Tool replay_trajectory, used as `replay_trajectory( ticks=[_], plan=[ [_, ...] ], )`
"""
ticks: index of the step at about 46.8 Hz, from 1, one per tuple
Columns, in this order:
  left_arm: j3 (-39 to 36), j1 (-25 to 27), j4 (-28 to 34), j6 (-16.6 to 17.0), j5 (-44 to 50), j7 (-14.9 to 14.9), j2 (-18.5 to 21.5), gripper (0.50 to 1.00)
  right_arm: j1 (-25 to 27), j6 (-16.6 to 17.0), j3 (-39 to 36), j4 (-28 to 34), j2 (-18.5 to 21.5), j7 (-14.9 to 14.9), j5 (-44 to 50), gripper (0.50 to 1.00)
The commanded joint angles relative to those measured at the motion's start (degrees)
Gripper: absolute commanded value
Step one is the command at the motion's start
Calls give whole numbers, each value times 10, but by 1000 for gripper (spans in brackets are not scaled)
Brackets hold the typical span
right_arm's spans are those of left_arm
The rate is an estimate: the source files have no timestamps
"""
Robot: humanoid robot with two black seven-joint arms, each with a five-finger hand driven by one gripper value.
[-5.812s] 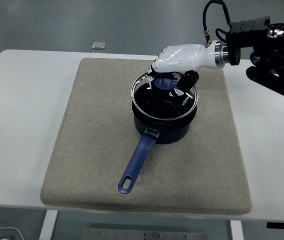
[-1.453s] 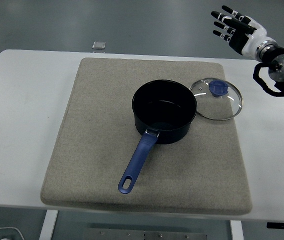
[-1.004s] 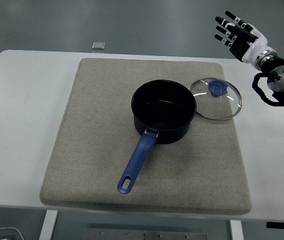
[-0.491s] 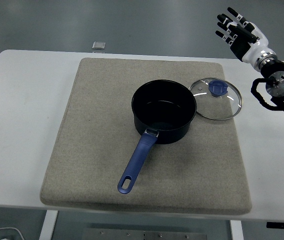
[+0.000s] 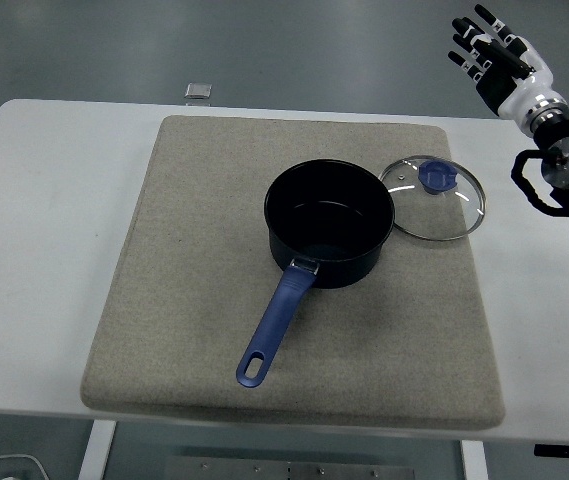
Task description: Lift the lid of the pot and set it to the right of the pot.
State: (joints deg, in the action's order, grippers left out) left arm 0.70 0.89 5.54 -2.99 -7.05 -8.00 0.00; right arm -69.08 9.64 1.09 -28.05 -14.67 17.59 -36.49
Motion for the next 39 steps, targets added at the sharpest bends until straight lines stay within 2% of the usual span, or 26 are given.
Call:
replay_trajectory(
  ticks=[1,11,25,39],
  plan=[
    [0,1,0,0,-1,0,0,1000,0,3,0,1,1,1,0,901],
    [0,0,0,0,-1,0,0,1000,4,6,-2,1,2,7,-1,901],
    [0,0,0,0,0,0,0,1000,17,5,-2,2,1,32,0,901],
    [0,0,0,0,-1,0,0,1000,21,5,-3,2,1,33,-7,901]
  ],
)
